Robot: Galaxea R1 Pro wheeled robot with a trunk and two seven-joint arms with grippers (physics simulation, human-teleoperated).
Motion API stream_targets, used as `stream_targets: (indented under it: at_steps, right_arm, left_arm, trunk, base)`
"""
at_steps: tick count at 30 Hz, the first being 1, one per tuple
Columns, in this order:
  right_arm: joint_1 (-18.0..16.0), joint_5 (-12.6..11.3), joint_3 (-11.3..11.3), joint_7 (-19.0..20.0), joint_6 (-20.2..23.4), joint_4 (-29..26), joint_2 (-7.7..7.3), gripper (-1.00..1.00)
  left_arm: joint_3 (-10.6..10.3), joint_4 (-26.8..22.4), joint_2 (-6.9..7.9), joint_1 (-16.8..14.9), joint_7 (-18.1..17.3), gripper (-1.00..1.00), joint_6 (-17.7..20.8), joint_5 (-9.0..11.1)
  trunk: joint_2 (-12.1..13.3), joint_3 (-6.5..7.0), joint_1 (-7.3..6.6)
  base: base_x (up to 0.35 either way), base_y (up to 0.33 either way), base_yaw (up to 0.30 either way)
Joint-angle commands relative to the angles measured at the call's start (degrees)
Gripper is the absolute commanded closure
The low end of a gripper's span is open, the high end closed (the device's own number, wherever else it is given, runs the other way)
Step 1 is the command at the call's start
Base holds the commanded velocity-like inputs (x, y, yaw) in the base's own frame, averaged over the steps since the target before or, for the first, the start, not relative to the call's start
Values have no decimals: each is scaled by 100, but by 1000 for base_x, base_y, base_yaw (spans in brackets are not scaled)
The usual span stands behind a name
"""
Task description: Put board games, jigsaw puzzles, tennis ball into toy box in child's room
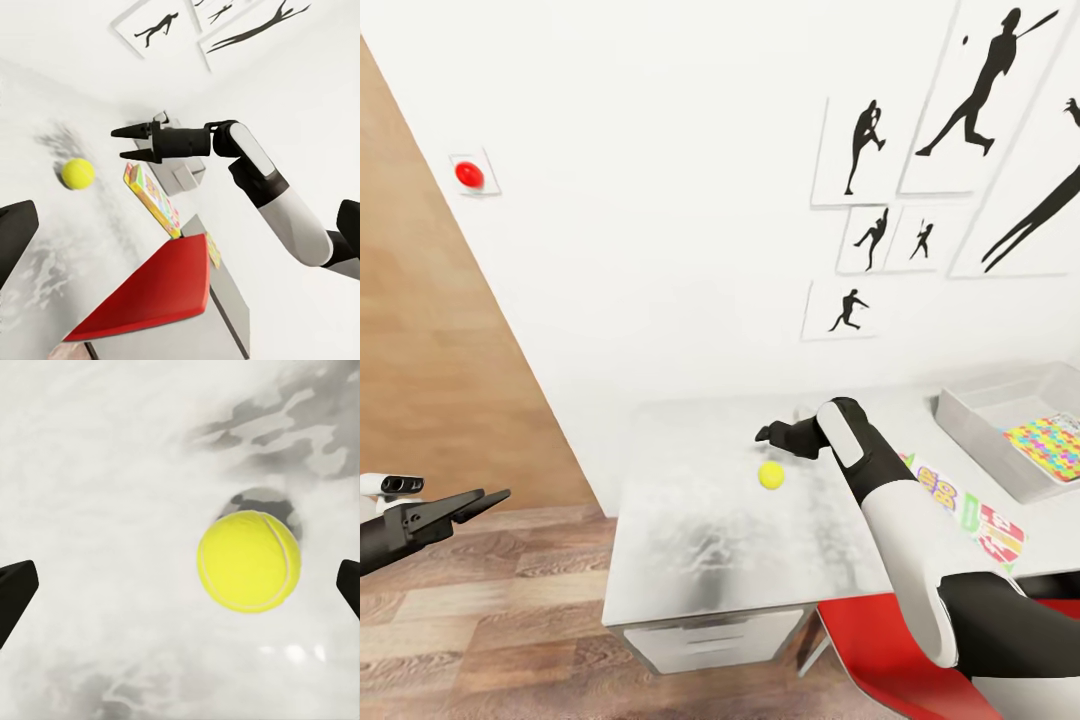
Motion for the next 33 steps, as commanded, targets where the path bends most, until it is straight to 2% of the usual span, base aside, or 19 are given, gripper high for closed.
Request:
stream_targets:
  at_steps: [1,10,28,31,33]
  right_arm:
    - [-5,-61,12,-59,9,-6,-2,-100]
    - [-9,-61,12,-59,10,-7,-24,-100]
    - [-13,-48,21,-85,13,-16,-90,-100]
    - [-13,39,21,-90,14,-14,-92,-100]
    - [-13,186,17,-89,14,-8,-90,-100]
  left_arm:
    - [0,-1,1,-4,-24,-100,61,-5]
    - [0,-1,-1,-4,-24,-100,61,-5]
    - [-8,-1,-1,-4,-24,-100,61,-11]
    - [-9,-1,-1,-4,-24,-100,61,-12]
    - [-9,-1,-1,-4,-24,-100,61,-13]
  trunk:
    - [-12,-21,3]
    - [-12,-105,3]
    - [-12,-275,3]
    - [-12,-303,3]
    - [-12,-322,3]
  base:
    - [18,16,0]
    - [99,93,0]
    - [7,5,0]
    - [0,0,0]
    - [0,0,0]
